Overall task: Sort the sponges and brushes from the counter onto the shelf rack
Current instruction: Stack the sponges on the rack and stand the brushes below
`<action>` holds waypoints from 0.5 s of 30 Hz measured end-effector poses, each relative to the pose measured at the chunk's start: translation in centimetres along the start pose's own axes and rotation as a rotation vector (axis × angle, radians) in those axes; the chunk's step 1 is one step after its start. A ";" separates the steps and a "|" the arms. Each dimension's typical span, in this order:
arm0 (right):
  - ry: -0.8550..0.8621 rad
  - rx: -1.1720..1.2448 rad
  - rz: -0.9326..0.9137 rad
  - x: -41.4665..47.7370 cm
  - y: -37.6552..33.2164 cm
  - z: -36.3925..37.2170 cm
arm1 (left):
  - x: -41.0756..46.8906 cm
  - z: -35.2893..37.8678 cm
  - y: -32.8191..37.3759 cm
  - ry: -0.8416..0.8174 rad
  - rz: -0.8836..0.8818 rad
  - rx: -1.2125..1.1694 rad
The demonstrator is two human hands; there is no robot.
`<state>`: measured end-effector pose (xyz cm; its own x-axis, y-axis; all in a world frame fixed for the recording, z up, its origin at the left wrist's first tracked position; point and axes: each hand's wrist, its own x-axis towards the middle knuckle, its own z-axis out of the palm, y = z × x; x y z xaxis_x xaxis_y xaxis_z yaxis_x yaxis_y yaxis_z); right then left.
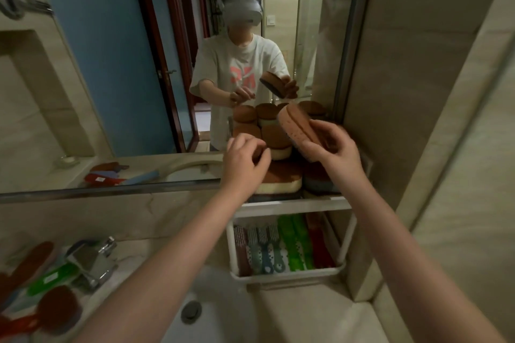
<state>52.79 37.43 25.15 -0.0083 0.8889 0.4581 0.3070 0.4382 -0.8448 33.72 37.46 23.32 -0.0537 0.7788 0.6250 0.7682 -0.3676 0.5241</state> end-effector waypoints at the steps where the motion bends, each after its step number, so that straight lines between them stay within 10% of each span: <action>1: -0.016 -0.026 0.001 -0.1 -0.1 -0.8 | -0.7 0.5 0.2 -0.039 0.025 0.000; 15: -0.298 -0.428 -0.057 -0.3 1.5 -7.2 | -2.4 3.1 -0.2 -0.149 0.022 0.086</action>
<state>60.12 36.87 25.74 -0.2874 0.8921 0.3487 0.6592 0.4484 -0.6037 35.73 37.27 19.95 0.0539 0.8399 0.5401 0.8202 -0.3457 0.4557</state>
